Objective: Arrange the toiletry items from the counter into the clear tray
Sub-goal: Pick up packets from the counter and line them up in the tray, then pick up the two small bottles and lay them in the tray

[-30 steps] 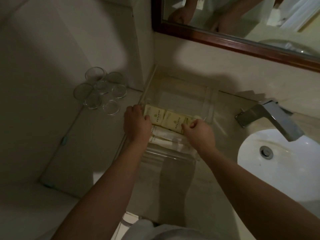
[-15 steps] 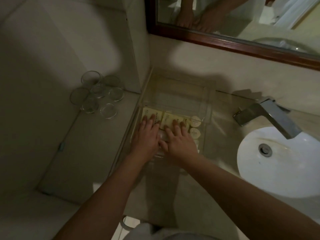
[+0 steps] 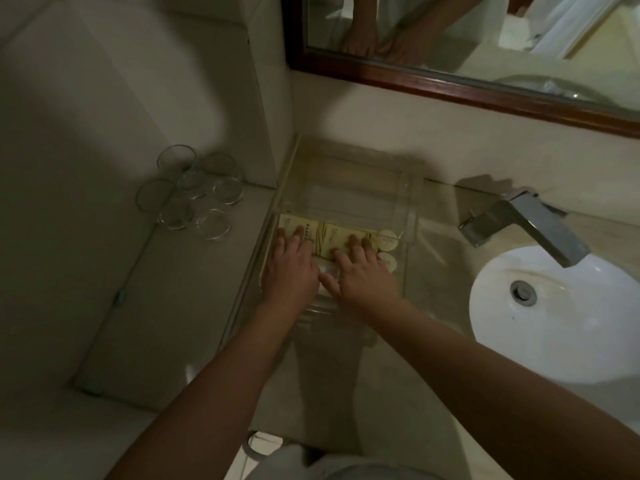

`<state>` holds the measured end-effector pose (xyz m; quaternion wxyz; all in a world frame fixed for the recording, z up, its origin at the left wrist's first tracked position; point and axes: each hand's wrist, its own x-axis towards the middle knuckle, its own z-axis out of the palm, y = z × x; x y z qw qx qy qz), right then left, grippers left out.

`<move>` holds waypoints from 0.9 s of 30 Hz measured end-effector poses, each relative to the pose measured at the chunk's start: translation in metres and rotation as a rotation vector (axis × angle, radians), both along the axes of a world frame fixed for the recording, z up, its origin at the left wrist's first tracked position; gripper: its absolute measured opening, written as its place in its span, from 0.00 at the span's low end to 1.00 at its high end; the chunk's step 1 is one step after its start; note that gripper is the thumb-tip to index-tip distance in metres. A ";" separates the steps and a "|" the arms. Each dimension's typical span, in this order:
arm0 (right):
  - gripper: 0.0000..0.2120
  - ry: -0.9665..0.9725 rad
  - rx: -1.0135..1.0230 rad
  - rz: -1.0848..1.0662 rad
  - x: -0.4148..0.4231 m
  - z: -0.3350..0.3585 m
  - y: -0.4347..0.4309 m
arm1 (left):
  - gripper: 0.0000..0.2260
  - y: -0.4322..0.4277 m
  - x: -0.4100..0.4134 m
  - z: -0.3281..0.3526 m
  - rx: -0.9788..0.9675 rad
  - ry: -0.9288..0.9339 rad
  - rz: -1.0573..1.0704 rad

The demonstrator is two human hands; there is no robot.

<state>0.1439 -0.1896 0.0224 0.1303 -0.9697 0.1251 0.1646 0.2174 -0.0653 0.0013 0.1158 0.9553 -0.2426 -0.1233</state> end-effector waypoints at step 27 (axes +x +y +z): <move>0.29 -0.204 0.033 -0.866 -0.452 0.051 -0.230 | 0.18 -0.256 -0.348 0.059 -0.322 0.119 -0.513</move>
